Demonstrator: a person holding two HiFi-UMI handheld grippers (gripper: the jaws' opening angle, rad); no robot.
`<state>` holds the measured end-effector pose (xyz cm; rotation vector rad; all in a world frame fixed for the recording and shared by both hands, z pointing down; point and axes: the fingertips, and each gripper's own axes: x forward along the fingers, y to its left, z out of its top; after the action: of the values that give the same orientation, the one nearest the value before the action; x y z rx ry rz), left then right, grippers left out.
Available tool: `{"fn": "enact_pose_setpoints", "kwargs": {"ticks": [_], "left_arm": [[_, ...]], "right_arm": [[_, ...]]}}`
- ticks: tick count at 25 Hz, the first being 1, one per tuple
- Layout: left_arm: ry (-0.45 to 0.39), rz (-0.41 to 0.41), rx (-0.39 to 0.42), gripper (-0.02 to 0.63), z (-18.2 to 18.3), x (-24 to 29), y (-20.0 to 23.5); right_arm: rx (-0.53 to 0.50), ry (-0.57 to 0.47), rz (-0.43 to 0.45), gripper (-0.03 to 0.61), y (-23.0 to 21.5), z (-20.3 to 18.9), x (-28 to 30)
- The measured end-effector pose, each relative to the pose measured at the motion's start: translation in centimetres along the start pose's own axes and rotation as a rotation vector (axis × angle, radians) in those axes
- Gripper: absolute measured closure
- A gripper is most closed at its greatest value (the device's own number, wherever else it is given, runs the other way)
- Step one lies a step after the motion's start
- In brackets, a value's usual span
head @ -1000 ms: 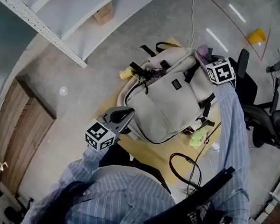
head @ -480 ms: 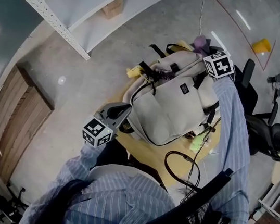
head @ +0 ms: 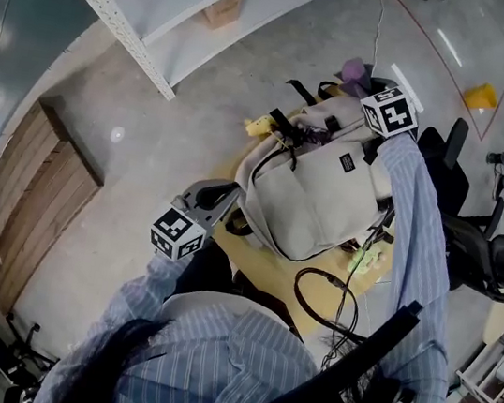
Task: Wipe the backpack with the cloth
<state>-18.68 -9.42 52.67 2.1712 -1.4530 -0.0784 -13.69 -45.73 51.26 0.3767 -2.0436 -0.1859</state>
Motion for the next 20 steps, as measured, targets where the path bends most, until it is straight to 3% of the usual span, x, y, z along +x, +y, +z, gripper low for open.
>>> {"fn": "enact_pose_setpoints", "kwargs": {"ticks": [3, 7, 20], "left_arm": [[-0.003, 0.019, -0.005, 0.601, -0.2, -0.9, 0.4], [-0.013, 0.036, -0.011, 0.601, -0.4, -1.7, 0.8], [-0.01, -0.006, 0.007, 0.601, -1.0, -2.2, -0.7]], "right_arm": [[-0.051, 0.031, 0.012, 0.537, 1.5, 0.2, 0.6], [-0.042, 0.053, 0.029, 0.537, 3.7, -0.7, 0.7], [0.009, -0.041, 0.153, 0.537, 16.2, 0.2, -1.1]]}}
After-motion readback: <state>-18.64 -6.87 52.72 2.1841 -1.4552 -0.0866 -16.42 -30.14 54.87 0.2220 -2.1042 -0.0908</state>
